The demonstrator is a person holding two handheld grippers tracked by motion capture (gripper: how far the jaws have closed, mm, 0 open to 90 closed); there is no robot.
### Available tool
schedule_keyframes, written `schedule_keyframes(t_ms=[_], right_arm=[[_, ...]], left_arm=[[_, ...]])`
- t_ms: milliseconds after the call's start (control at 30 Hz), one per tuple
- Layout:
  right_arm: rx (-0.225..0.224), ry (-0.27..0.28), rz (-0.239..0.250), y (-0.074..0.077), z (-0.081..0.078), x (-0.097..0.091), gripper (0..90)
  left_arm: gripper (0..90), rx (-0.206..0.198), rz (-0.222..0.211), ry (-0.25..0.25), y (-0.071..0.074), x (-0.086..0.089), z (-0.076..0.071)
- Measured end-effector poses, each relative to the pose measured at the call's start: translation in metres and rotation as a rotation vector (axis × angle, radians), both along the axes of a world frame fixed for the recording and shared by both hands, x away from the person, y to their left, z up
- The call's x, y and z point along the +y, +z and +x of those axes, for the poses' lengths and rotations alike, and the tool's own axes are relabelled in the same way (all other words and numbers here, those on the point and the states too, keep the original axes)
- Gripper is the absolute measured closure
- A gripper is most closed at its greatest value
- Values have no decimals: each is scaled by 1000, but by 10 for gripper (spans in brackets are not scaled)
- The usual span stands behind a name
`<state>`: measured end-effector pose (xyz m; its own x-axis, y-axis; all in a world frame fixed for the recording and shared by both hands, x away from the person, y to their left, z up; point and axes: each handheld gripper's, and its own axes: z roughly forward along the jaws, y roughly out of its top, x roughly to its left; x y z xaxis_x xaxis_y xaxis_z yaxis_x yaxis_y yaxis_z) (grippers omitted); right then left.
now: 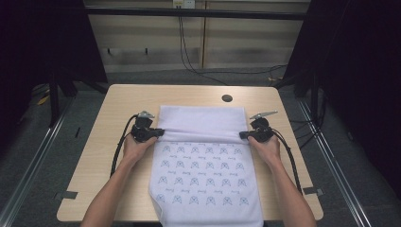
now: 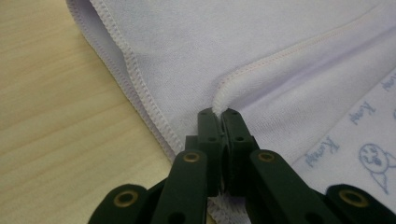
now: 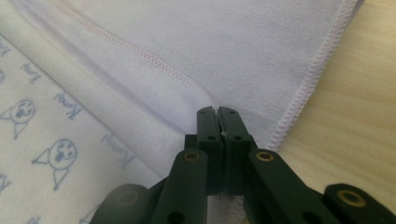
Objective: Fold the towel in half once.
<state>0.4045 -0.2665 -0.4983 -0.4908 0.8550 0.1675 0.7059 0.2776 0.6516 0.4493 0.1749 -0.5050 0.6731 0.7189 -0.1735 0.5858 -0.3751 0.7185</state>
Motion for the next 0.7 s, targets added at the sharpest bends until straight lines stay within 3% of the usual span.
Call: schedule_keyframes(t_ms=[300, 400, 433, 500, 533, 567, 633, 700], right_arm=[[-11, -85, -28, 0, 25, 9, 885], [-22, -94, -32, 0, 29, 9, 885], [-25, -92, -12, 0, 29, 7, 885], [-31, -85, 38, 2, 26, 1, 885], [-40, -80, 70, 3, 25, -3, 885], [-53, -78, 132, 8, 22, -10, 885], [-92, -59, 200, 20, 17, -17, 885], [-138, -39, 222, 37, 11, -21, 885]], left_arm=[[880, 9, 16, 35, 1, -3, 23], [881, 3, -6, 27, 1, -2, 23], [881, 4, -33, 29, 1, -1, 21], [881, -6, -45, -3, 6, 1, 16], [881, -14, -83, -18, 12, 4, 12], [882, -24, -94, -26, 17, 7, 10], [881, -57, -125, -48, 33, 14, 4], [881, -79, -145, -76, 46, 17, -2]])
